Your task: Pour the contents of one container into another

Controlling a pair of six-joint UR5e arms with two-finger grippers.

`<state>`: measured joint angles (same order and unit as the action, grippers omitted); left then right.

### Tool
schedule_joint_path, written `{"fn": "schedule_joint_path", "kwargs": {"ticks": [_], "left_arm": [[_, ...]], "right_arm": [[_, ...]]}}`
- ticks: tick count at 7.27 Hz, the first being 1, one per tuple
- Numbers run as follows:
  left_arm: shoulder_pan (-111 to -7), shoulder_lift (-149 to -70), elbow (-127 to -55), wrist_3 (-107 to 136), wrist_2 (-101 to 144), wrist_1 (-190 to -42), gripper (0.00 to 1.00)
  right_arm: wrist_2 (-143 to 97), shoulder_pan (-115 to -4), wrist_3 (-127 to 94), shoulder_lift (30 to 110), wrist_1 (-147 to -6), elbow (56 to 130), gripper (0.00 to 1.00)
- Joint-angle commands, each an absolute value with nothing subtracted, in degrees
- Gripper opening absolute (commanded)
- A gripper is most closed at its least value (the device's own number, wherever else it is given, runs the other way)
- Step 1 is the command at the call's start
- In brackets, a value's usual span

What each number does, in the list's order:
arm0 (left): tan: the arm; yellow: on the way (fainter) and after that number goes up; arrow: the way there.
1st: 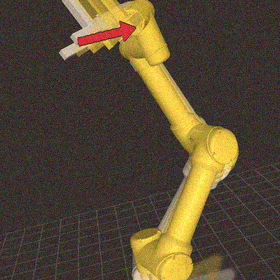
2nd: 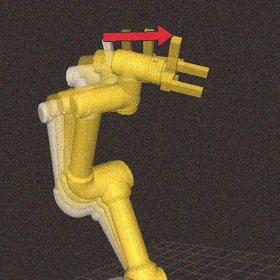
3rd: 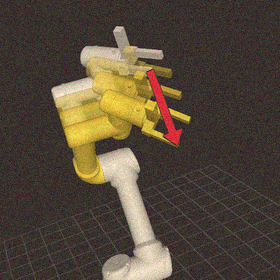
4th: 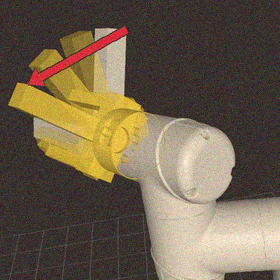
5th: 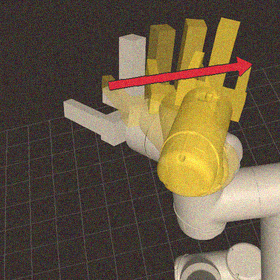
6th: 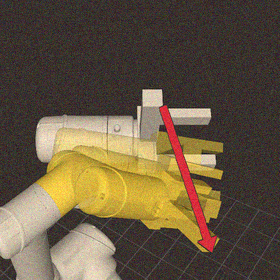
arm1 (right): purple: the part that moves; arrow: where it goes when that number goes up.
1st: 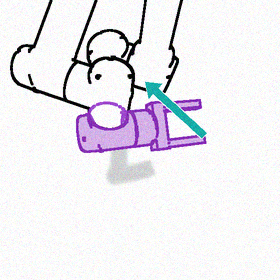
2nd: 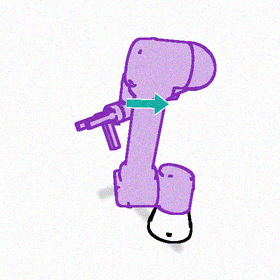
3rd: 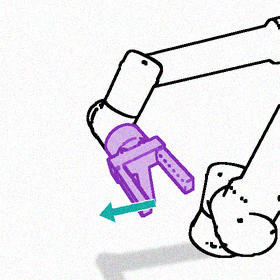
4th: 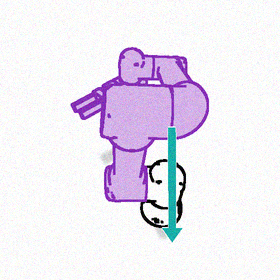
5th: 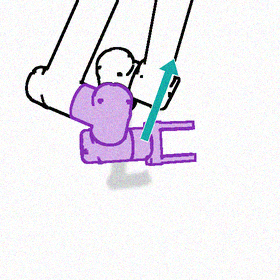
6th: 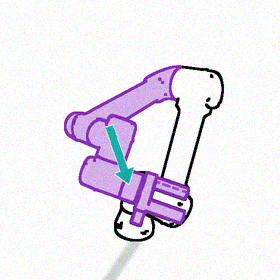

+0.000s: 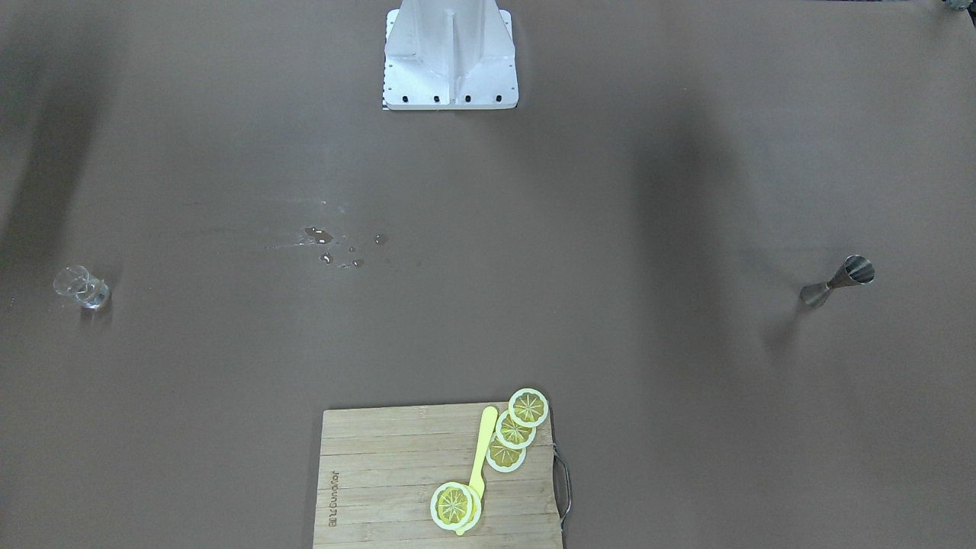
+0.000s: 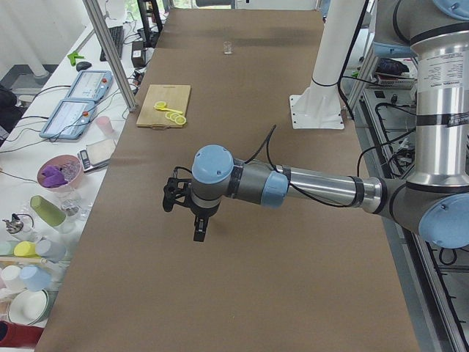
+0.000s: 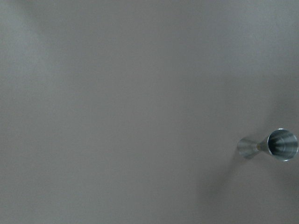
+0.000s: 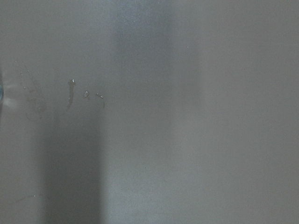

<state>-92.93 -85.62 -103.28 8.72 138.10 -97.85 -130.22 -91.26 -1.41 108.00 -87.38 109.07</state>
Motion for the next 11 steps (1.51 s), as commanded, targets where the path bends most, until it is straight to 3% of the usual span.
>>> {"fn": "schedule_joint_path", "kwargs": {"ticks": [1,4,7,11], "left_arm": [[-88.3,-88.5,-103.4,16.9,137.8,-102.0,0.93],[-80.8,-88.4,-111.0,30.7,130.1,-104.2,0.96],[-75.5,-90.4,-114.2,37.1,121.2,-104.4,0.97],[-60.0,-88.5,-117.7,54.9,100.9,-110.4,0.97]], "right_arm": [[-130.1,-91.2,-1.0,107.9,-85.3,108.2,1.00],[-130.2,-91.2,-1.0,108.1,-84.5,108.0,1.00],[-130.1,-91.2,-0.9,108.0,-84.5,107.2,1.00],[-130.5,-91.2,3.5,108.0,-79.1,105.8,1.00]]}}
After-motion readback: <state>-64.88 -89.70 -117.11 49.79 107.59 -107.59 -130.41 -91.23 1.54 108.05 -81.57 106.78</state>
